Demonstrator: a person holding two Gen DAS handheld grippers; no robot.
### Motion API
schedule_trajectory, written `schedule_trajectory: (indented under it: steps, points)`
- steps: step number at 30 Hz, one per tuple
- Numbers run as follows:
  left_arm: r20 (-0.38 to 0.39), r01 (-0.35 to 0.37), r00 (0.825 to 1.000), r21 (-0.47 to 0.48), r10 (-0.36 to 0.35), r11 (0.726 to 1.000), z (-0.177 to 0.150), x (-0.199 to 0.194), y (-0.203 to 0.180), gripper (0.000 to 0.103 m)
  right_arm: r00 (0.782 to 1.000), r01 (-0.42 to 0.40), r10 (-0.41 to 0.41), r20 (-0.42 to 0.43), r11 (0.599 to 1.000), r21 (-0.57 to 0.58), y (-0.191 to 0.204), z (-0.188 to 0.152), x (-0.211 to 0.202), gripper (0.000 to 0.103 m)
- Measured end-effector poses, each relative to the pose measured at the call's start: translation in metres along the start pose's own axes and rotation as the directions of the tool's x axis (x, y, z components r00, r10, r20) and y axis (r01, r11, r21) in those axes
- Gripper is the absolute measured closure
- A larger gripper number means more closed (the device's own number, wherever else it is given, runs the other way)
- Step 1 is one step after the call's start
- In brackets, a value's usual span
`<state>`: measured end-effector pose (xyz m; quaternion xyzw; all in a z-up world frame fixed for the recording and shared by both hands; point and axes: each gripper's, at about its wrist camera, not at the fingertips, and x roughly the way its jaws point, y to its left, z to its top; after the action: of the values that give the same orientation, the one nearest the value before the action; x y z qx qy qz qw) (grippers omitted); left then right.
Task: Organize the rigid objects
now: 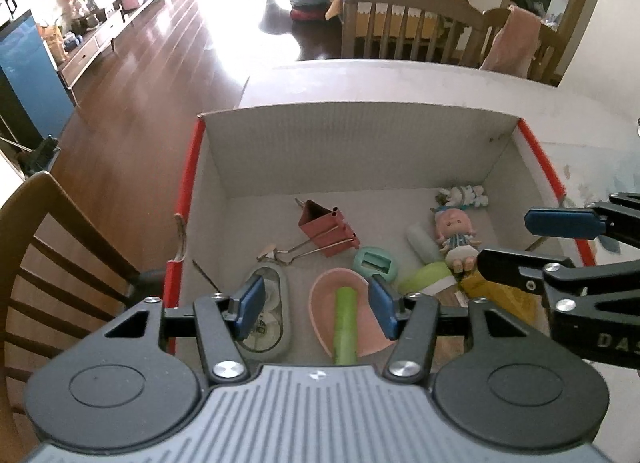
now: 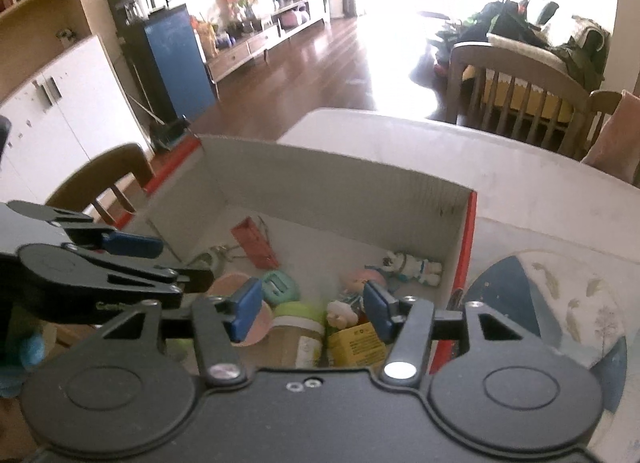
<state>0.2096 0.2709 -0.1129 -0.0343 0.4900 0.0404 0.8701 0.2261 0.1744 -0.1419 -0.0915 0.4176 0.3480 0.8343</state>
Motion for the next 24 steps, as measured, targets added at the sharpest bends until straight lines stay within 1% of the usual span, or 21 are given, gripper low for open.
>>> schedule_trajectory:
  steps: [6,8,9,10,14,16,21,22,23,24]
  points:
    - [0.044,-0.002,0.999,0.002,0.002,1.0,-0.007,-0.025,-0.003,0.045,0.998,-0.018,0.018,0.053,1.0,0.0,0.004,-0.001,-0.029,0.044]
    - [0.058,0.005,0.998,0.0,-0.005,1.0,-0.009,-0.034,-0.004,0.041,0.997,-0.026,0.026,0.068,1.0,0.001,0.004,-0.002,-0.038,0.043]
    - [0.066,0.006,0.998,0.0,-0.006,1.0,-0.009,-0.037,-0.005,0.039,0.997,-0.029,0.028,0.076,1.0,0.003,0.005,-0.003,-0.042,0.041]
    - [0.073,0.008,0.997,0.0,-0.008,1.0,-0.01,-0.04,-0.006,0.039,0.996,-0.03,0.03,0.084,1.0,0.004,0.005,-0.003,-0.046,0.039]
    - [0.097,0.016,0.995,0.006,-0.017,1.0,-0.014,-0.055,-0.009,0.039,0.993,-0.041,0.04,0.109,0.999,0.007,0.006,-0.008,-0.059,0.038]
    - [0.109,0.019,0.994,0.012,-0.02,1.0,-0.016,-0.062,-0.011,0.039,0.991,-0.044,0.042,0.123,0.999,0.009,0.006,-0.01,-0.065,0.034]
    - [0.142,0.03,0.989,0.022,-0.032,0.999,-0.023,-0.075,-0.019,0.038,0.987,-0.042,0.043,0.158,0.999,-0.006,0.006,-0.017,-0.08,0.029]
    - [0.145,0.032,0.989,0.022,-0.035,0.999,-0.024,-0.077,-0.019,0.035,0.985,-0.041,0.042,0.165,0.999,-0.009,0.007,-0.018,-0.082,0.025]
    - [0.148,0.032,0.988,0.021,-0.035,0.999,-0.025,-0.079,-0.02,0.032,0.984,-0.043,0.044,0.171,0.999,-0.011,0.007,-0.02,-0.084,0.024]
    - [0.155,0.032,0.987,0.019,-0.034,0.999,-0.026,-0.081,-0.02,0.027,0.983,-0.048,0.049,0.177,0.999,-0.012,0.007,-0.022,-0.086,0.024]
